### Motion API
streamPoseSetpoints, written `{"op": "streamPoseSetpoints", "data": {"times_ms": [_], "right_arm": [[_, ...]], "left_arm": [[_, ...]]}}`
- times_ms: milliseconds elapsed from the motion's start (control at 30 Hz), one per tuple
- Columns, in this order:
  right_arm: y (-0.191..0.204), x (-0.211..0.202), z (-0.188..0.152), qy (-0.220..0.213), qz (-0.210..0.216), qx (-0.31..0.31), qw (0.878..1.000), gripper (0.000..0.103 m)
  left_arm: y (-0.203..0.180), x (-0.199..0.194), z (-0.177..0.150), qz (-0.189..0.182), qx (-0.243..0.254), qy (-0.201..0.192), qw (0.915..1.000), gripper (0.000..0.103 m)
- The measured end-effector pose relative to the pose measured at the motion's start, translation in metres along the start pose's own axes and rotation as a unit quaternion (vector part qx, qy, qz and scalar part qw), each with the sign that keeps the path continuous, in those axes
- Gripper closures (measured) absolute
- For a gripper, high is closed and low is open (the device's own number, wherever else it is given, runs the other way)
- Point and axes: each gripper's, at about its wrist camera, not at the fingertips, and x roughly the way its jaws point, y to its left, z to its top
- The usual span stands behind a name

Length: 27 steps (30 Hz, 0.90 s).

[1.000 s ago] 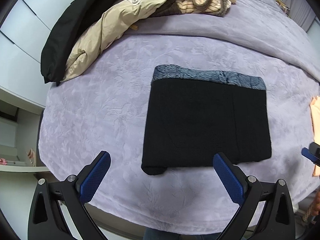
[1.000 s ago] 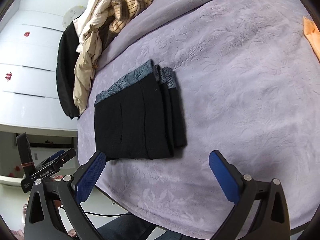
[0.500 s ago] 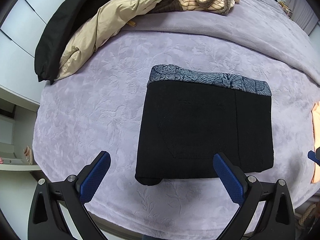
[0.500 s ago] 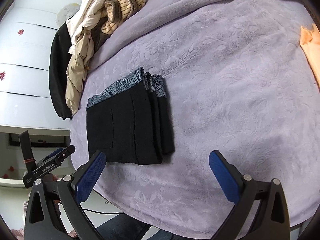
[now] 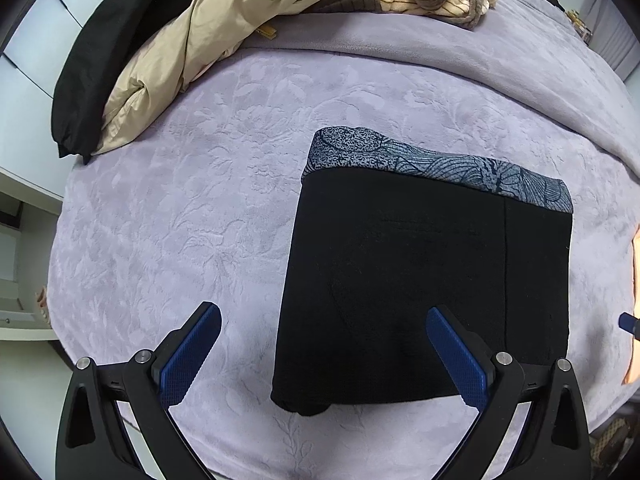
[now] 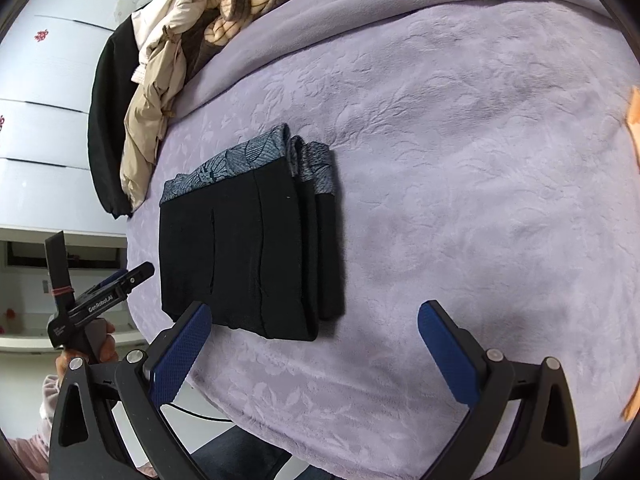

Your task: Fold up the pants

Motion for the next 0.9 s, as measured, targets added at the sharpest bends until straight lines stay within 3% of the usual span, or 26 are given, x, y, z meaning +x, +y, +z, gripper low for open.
{"op": "streamPoseSetpoints", "data": {"times_ms": [400, 567, 700, 900], "right_arm": [[-0.022, 0.064, 0.015, 0.026, 0.087, 0.010, 0.996, 0.000], [-0.032, 0.078, 0.023, 0.035, 0.132, 0.007, 0.991, 0.000], [-0.038, 0.094, 0.029, 0.052, 0.161, 0.000, 0.986, 0.000], [-0.034, 0.114, 0.042, 0.053, 0.223, 0.018, 0.973, 0.004]], "left_arm": [[0.022, 0.045, 0.018, -0.118, 0.000, 0.003, 0.9930, 0.000], [0.035, 0.074, 0.023, -0.169, 0.014, 0.023, 0.9853, 0.000], [0.038, 0.094, 0.027, -0.237, 0.007, 0.036, 0.9708, 0.000], [0.021, 0.107, 0.030, -0.263, 0.024, 0.044, 0.9636, 0.000]]}}
